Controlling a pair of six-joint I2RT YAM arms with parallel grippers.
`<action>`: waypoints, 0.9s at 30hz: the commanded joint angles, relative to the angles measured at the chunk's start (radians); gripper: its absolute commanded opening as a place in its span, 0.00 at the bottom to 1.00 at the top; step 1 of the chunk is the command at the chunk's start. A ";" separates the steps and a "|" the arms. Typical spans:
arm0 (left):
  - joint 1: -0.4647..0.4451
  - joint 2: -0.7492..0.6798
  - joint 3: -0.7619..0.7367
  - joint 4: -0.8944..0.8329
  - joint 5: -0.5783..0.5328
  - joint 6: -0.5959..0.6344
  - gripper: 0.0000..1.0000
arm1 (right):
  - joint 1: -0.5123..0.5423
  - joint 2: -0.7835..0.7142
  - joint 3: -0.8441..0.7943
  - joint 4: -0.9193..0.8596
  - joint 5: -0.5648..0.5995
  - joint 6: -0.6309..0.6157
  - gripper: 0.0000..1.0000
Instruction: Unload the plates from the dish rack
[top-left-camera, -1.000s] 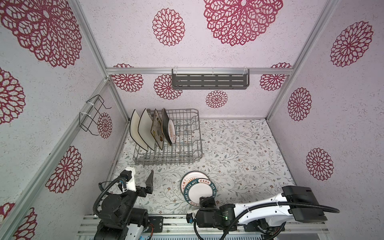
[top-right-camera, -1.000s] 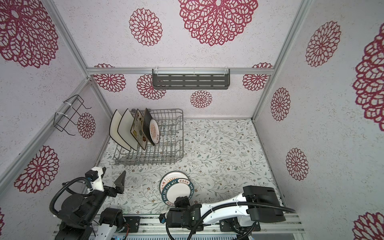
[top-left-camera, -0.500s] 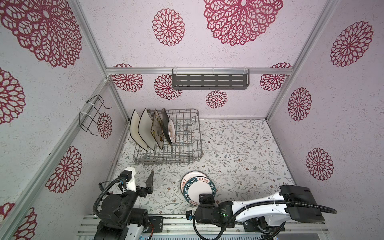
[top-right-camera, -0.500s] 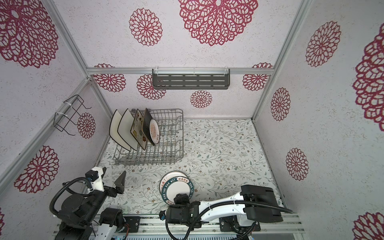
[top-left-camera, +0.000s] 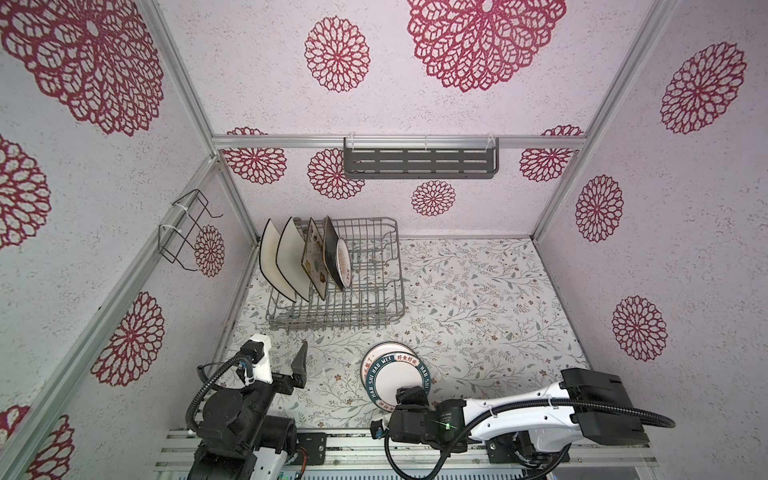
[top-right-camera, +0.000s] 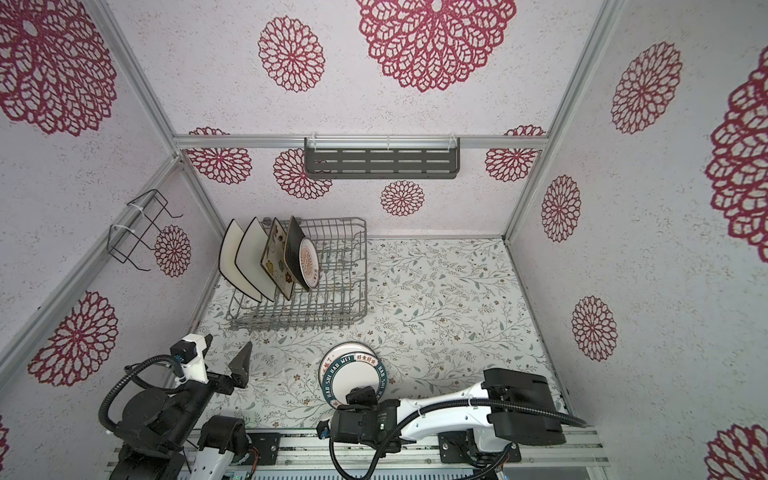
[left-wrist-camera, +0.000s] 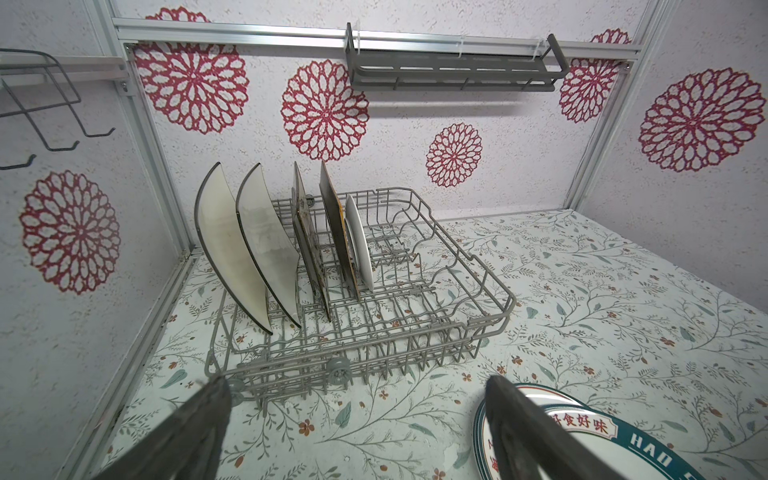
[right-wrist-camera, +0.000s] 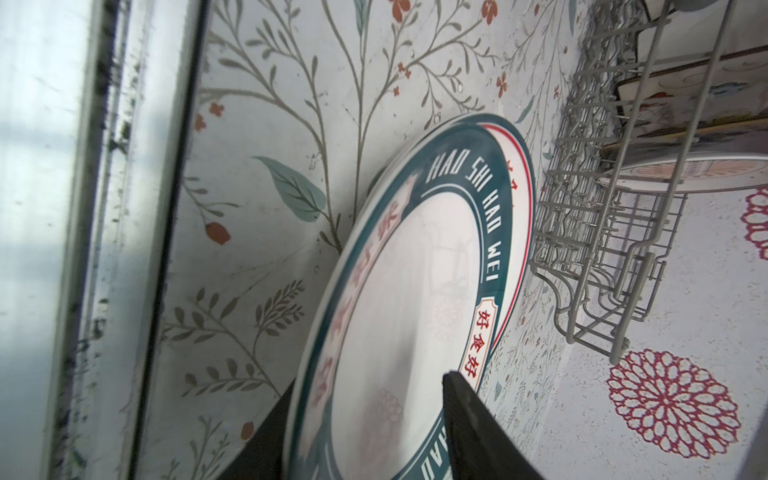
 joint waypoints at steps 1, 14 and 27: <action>-0.009 -0.010 -0.014 0.014 0.007 0.013 0.97 | -0.018 -0.036 0.044 -0.029 -0.017 0.024 0.56; -0.009 -0.024 -0.014 0.011 0.021 0.018 0.97 | -0.050 -0.012 0.075 -0.071 -0.051 0.054 0.60; -0.027 -0.024 -0.014 0.008 0.028 0.017 0.97 | -0.083 0.027 0.111 -0.074 -0.075 0.048 0.64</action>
